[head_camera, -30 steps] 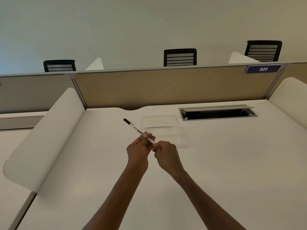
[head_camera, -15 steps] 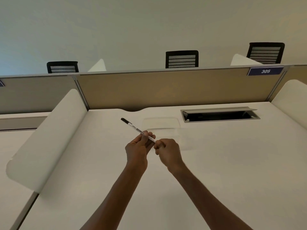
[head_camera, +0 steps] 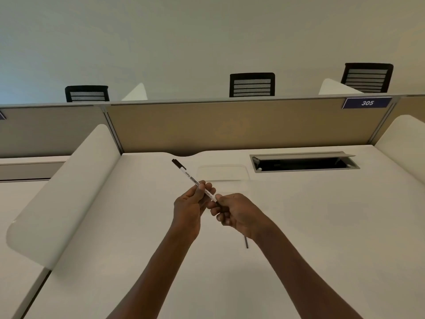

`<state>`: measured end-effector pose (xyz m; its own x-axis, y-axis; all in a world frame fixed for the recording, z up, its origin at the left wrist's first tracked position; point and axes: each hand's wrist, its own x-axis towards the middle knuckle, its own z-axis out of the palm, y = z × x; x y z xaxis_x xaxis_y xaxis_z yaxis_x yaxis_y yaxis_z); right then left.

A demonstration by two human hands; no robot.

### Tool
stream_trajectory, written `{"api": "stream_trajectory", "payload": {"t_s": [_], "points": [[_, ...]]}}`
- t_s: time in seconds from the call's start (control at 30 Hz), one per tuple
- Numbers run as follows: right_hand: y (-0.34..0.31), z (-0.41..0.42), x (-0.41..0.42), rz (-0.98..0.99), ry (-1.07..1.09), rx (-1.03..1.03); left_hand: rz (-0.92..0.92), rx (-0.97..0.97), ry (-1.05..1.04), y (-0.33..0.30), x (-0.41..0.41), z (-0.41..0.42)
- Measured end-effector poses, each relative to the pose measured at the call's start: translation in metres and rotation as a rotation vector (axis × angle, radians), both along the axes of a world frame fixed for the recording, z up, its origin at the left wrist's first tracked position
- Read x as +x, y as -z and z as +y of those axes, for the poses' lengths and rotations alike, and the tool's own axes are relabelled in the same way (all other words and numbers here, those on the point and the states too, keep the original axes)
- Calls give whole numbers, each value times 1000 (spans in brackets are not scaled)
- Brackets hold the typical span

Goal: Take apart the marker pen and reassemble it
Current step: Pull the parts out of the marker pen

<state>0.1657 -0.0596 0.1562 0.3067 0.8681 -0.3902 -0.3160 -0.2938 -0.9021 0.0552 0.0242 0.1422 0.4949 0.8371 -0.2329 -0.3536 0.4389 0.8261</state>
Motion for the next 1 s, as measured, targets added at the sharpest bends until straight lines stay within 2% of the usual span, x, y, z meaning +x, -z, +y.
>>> {"api": "stream_trajectory", "payload": {"t_s": [0.13, 0.2, 0.23, 0.27, 0.37, 0.4, 0.43, 0.5, 0.57, 0.6, 0.7, 0.73, 0.8, 0.87, 0.9, 0.93, 0.97, 1.0], "points": [[-2, -1, -2, 258, -2, -52, -50, -20, 3, 2, 0, 0], [2, 3, -7, 210, 94, -40, -42, -37, -31, 3, 1, -3], [4, 5, -11, 56, 147, -35, -25, -43, -55, 4, 2, -5], [6, 6, -15, -191, 190, -36, -7, -53, -84, 4, 3, -7], [19, 9, -22, -1204, 252, 29, 37, -117, -162, 3, 8, -11], [23, 7, -25, -1430, 249, 71, 51, -132, -177, 3, 9, -11], [27, 6, -26, -1573, 240, 110, 64, -142, -185, 2, 10, -11], [34, 5, -24, -1694, 225, 147, 80, -156, -174, 2, 11, -9], [33, 6, -22, -1535, 203, 84, 88, -154, -136, 3, 9, -5], [28, 7, -20, -1339, 146, 29, 93, -138, -112, 3, 7, -2], [9, 8, -11, -506, 77, -29, 75, -67, -26, 3, 1, 4], [3, 7, -7, -313, 59, -34, 58, -42, 6, 2, 0, 5], [-5, 4, 1, -65, 2, -63, 26, -5, 46, -1, 0, 6], [-7, 2, 5, 97, -3, -86, 2, 1, 48, -3, 1, 6], [-6, 3, 5, 117, 26, -78, 3, 0, 36, -4, 3, 5], [-5, 6, 3, 64, 67, -64, 16, 1, 15, -5, 4, 4], [-2, 8, 0, -78, 110, -52, 39, 0, -14, -6, 6, 2], [1, 10, -3, -302, 155, -49, 62, -5, -46, -7, 7, -1]]}}
